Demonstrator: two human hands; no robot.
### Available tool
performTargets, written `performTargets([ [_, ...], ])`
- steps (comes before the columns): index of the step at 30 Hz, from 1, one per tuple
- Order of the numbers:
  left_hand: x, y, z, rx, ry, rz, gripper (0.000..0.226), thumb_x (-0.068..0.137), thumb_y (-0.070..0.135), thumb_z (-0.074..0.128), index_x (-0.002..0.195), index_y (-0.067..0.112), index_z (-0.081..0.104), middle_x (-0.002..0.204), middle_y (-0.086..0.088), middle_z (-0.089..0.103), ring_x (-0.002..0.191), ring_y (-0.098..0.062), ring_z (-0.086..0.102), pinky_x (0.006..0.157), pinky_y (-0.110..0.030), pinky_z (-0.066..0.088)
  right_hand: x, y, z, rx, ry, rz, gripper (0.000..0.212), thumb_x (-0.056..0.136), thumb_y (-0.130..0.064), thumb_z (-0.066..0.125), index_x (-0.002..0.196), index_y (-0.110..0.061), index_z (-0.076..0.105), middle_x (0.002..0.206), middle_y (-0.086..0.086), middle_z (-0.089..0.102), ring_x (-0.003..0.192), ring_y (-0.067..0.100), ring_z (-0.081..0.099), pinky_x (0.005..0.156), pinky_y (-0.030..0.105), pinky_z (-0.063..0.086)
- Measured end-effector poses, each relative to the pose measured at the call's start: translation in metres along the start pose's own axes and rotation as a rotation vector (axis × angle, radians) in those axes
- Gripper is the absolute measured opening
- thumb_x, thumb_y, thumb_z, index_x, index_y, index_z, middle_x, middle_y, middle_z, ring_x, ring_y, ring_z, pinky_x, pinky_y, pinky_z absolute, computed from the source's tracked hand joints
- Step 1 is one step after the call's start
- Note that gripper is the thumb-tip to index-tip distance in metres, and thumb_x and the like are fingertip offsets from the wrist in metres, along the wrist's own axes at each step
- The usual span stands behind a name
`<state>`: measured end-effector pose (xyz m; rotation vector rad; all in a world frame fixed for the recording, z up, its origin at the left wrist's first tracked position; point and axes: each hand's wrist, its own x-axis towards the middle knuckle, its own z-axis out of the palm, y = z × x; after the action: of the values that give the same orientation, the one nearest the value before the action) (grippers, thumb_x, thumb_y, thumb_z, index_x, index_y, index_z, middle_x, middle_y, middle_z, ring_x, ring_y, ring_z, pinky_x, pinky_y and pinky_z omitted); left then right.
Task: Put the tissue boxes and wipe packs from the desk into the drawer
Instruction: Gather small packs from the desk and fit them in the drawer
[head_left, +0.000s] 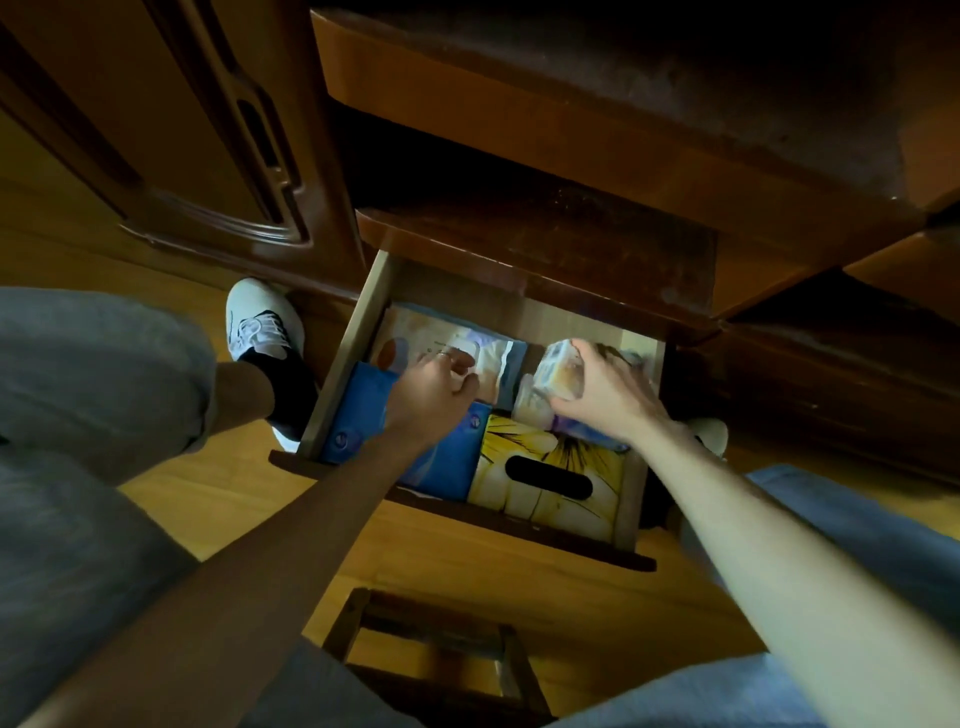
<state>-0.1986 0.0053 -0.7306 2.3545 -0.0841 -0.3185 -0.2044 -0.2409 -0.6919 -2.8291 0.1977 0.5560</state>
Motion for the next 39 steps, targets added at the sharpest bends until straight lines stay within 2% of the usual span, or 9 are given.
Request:
performTargets([
  [3, 0.006, -0.020, 0.002, 0.199, -0.021, 0.225, 0.034, 0.092, 0.028, 0.065, 0.124, 0.015, 0.066, 0.131, -0.007, 0.061, 0.126, -0.028, 0.049, 0.102, -0.038, 0.039, 0.029, -0.006, 0.019, -0.117, 0.011, -0.053, 0.087, 0.084, -0.047, 0.073, 0.151, -0.014, 0.030, 0.138, 0.016, 0.056, 0.119, 0.031, 0.055, 0.085, 0.036, 0.046],
  [9, -0.003, -0.055, 0.017, 0.330, -0.190, 0.128, 0.054, 0.098, 0.045, 0.055, 0.143, 0.015, 0.047, 0.163, -0.011, 0.023, 0.151, -0.031, 0.016, 0.123, -0.042, 0.012, 0.069, -0.014, 0.038, -0.188, -0.047, -0.037, 0.086, 0.094, -0.046, 0.059, 0.157, -0.007, 0.015, 0.149, 0.026, 0.041, 0.130, 0.039, 0.045, 0.101, 0.047, 0.042],
  [12, -0.002, -0.053, 0.023, 0.313, -0.169, 0.123, 0.052, 0.097, 0.044, 0.056, 0.140, 0.016, 0.048, 0.163, -0.013, 0.024, 0.152, -0.031, 0.016, 0.125, -0.044, 0.009, 0.076, -0.015, 0.040, -0.332, 0.063, -0.183, 0.083, 0.092, -0.053, 0.056, 0.153, -0.005, 0.025, 0.140, 0.025, 0.053, 0.123, 0.039, 0.052, 0.102, 0.050, 0.041],
  [17, -0.002, -0.053, 0.025, 0.292, -0.139, 0.108, 0.054, 0.096, 0.045, 0.057, 0.141, 0.017, 0.047, 0.162, -0.011, 0.025, 0.151, -0.030, 0.017, 0.123, -0.041, 0.005, 0.087, -0.014, 0.035, -0.212, -0.104, -0.072, 0.072, 0.098, -0.041, 0.055, 0.151, -0.008, 0.020, 0.142, 0.027, 0.045, 0.113, 0.041, 0.059, 0.084, 0.044, 0.048],
  [21, -0.003, -0.055, 0.025, 0.292, -0.136, 0.122, 0.053, 0.095, 0.045, 0.057, 0.140, 0.017, 0.047, 0.161, -0.011, 0.027, 0.151, -0.030, 0.019, 0.123, -0.041, 0.007, 0.095, -0.010, 0.031, -0.241, -0.272, 0.052, 0.074, 0.097, -0.036, 0.062, 0.152, -0.013, 0.018, 0.157, 0.026, 0.024, 0.138, 0.046, 0.039, 0.106, 0.052, 0.038],
  [28, -0.004, -0.055, 0.023, 0.285, -0.126, 0.141, 0.056, 0.094, 0.042, 0.061, 0.139, 0.012, 0.048, 0.158, -0.015, 0.031, 0.149, -0.033, 0.024, 0.123, -0.043, 0.009, 0.104, -0.014, 0.033, -0.071, -0.446, 0.051, 0.089, 0.098, -0.036, 0.065, 0.162, -0.020, 0.005, 0.168, 0.019, 0.005, 0.154, 0.039, 0.012, 0.122, 0.053, 0.020],
  [31, -0.003, -0.054, 0.024, 0.281, -0.127, 0.135, 0.055, 0.093, 0.042, 0.061, 0.138, 0.013, 0.048, 0.157, -0.015, 0.031, 0.148, -0.033, 0.025, 0.122, -0.043, 0.011, 0.110, -0.007, 0.020, 0.069, -0.549, 0.081, 0.107, 0.088, -0.032, 0.075, 0.163, -0.024, 0.000, 0.169, 0.010, 0.014, 0.151, 0.032, 0.026, 0.110, 0.043, 0.041],
  [37, -0.005, -0.053, 0.024, 0.279, -0.120, 0.149, 0.053, 0.094, 0.040, 0.062, 0.136, 0.011, 0.051, 0.155, -0.016, 0.035, 0.146, -0.034, 0.028, 0.121, -0.041, 0.011, 0.107, -0.006, 0.023, 0.330, -0.335, 0.177, 0.067, 0.097, -0.044, 0.045, 0.160, -0.025, 0.029, 0.166, 0.002, 0.027, 0.150, 0.027, 0.028, 0.120, 0.045, 0.027],
  [39, -0.006, -0.052, 0.022, 0.280, -0.130, 0.148, 0.053, 0.094, 0.039, 0.063, 0.138, 0.012, 0.050, 0.155, -0.016, 0.034, 0.146, -0.034, 0.028, 0.121, -0.043, 0.014, 0.104, -0.010, 0.030, 0.278, -0.356, 0.176, 0.076, 0.094, -0.058, 0.050, 0.159, -0.024, 0.028, 0.165, 0.006, 0.030, 0.148, 0.030, 0.032, 0.118, 0.047, 0.029],
])
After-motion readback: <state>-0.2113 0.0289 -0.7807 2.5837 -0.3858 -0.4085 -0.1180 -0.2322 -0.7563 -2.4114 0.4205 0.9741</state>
